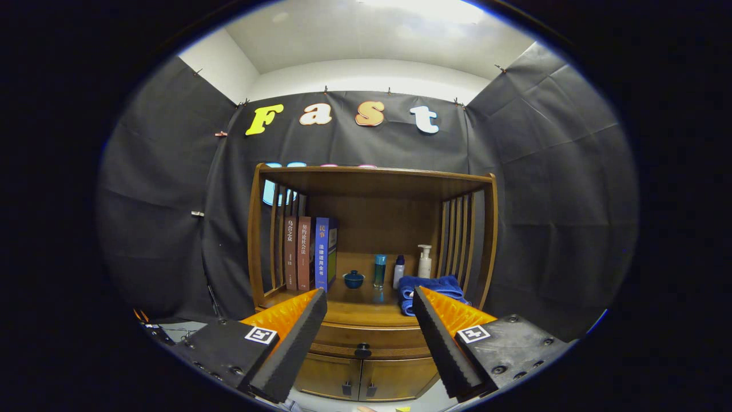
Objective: Pull open the drawer, take out the items inside it, and place them on the countertop above the cabinet.
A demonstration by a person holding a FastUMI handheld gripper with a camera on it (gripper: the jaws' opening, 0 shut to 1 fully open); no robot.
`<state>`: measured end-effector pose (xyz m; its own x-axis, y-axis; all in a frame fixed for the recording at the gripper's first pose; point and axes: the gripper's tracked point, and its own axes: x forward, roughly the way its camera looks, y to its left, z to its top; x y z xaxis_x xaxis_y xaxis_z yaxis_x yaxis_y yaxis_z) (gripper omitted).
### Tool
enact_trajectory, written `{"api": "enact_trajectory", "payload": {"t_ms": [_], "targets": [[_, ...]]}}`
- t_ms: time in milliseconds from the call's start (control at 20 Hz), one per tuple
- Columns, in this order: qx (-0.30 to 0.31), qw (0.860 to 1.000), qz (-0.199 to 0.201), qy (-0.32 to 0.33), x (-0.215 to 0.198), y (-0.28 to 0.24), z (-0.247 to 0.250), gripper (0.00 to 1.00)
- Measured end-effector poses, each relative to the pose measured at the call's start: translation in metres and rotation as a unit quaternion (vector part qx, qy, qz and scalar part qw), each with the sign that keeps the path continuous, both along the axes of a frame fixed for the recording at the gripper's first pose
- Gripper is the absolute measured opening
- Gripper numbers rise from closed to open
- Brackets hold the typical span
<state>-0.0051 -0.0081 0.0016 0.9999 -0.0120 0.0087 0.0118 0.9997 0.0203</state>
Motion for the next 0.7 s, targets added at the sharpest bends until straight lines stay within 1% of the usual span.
{"api": "enact_trajectory", "payload": {"t_ms": [700], "targets": [[0.001,1.0,-0.006,0.01,0.0,-0.0009,-0.0023,0.99]]}}
